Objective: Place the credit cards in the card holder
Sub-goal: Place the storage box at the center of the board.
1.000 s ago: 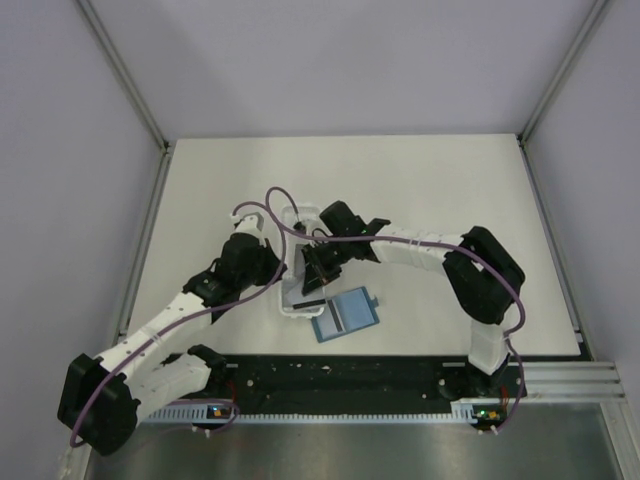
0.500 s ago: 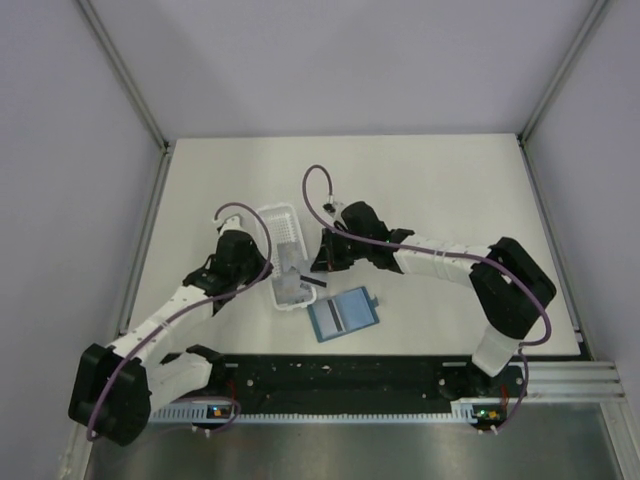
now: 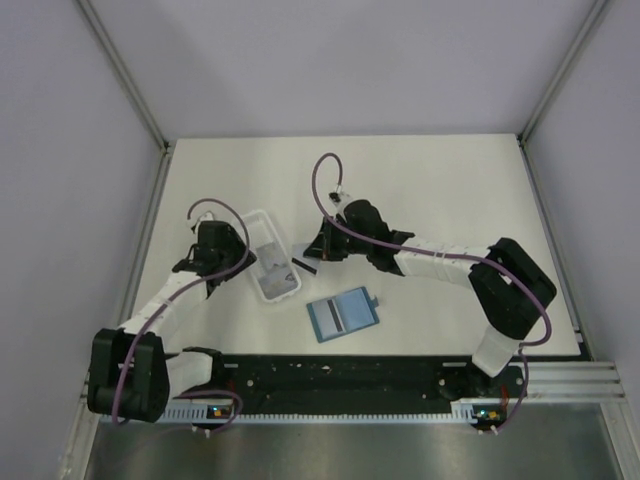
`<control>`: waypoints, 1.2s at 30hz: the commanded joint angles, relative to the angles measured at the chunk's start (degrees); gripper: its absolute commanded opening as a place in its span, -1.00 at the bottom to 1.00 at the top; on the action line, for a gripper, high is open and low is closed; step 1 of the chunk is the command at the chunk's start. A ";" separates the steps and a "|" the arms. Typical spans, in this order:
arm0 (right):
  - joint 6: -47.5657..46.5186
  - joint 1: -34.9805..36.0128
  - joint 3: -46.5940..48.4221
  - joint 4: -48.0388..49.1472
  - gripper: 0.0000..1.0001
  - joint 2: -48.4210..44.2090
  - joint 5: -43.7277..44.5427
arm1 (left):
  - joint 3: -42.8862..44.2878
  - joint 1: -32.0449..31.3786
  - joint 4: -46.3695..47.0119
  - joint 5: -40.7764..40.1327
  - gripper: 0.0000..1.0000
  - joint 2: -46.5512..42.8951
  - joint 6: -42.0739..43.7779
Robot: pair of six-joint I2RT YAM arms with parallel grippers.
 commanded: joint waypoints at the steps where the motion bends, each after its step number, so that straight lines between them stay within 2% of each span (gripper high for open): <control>1: 1.73 -0.49 0.46 6.41 -1.00 -3.97 0.41 | 4.95 0.95 -1.09 2.25 0.17 -1.58 1.85; 4: 5.76 -1.45 -2.09 11.41 -1.00 -5.03 -1.86 | 5.05 0.95 -0.31 9.00 0.24 -6.49 3.26; 7: 13.48 -4.00 -4.37 21.85 -1.00 -2.93 -8.88 | 0.40 0.95 6.62 17.96 0.23 -14.74 4.49; 10: 20.35 -5.85 -6.58 32.41 -1.00 -0.82 -12.06 | -3.56 0.95 11.20 21.67 0.23 -20.74 2.22; 14: 21.59 -6.12 -5.00 32.87 -1.00 0.24 -13.12 | -6.38 0.87 16.38 28.86 0.23 -25.14 -2.00; 18: 23.53 -6.12 -5.17 35.51 -1.00 -0.11 -13.48 | -7.88 0.78 21.13 33.80 0.28 -24.89 -5.61; 22: 23.80 -6.03 -4.38 35.69 -1.00 0.06 -14.53 | -8.05 -0.18 25.17 36.27 0.29 -22.52 -7.89; 36: 23.79 -5.15 -2.45 35.60 -1.00 1.65 -19.89 | -7.97 -1.95 31.16 34.87 0.28 -18.38 -10.45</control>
